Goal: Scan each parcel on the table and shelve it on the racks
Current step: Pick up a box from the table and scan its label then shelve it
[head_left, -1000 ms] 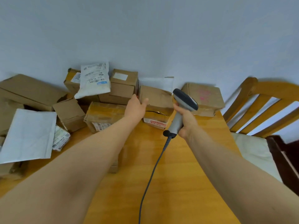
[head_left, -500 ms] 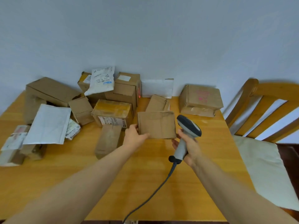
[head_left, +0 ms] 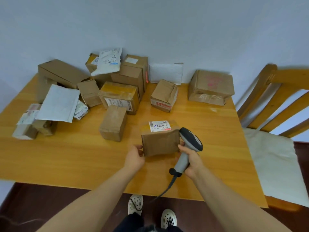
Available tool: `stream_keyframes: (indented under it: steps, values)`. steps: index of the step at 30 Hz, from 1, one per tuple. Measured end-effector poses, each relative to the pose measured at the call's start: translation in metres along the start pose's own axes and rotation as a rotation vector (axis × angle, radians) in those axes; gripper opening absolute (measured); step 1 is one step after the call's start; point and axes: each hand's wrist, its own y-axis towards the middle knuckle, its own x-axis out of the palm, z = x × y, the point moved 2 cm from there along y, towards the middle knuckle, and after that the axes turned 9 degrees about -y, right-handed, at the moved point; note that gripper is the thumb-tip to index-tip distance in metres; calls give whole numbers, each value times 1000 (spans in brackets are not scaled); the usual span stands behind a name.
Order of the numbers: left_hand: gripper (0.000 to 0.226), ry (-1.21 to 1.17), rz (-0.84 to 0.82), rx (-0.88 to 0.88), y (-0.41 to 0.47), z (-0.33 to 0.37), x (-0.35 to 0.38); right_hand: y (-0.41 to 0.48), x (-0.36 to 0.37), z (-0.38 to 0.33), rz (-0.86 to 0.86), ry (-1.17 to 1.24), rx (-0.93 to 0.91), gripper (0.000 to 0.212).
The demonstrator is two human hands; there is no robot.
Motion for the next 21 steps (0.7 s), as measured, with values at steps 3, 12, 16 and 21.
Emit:
stream_keyframes:
  steps: [3, 12, 16, 21]
  values:
    - [37, -147, 8, -58, -5, -3, -2, -2, -15, 2, 19, 38, -15, 10]
    - [62, 41, 28, 205, -13, 24, -8, -9, -22, 5, 27, 45, -32, 8]
    - [79, 345, -107, 412, 0, 53, -8, -11, -14, 5, -5, 15, -33, 8]
    - [83, 576, -66, 274, -2, 59, -6, -8, 4, -18, -51, 41, -84, 9]
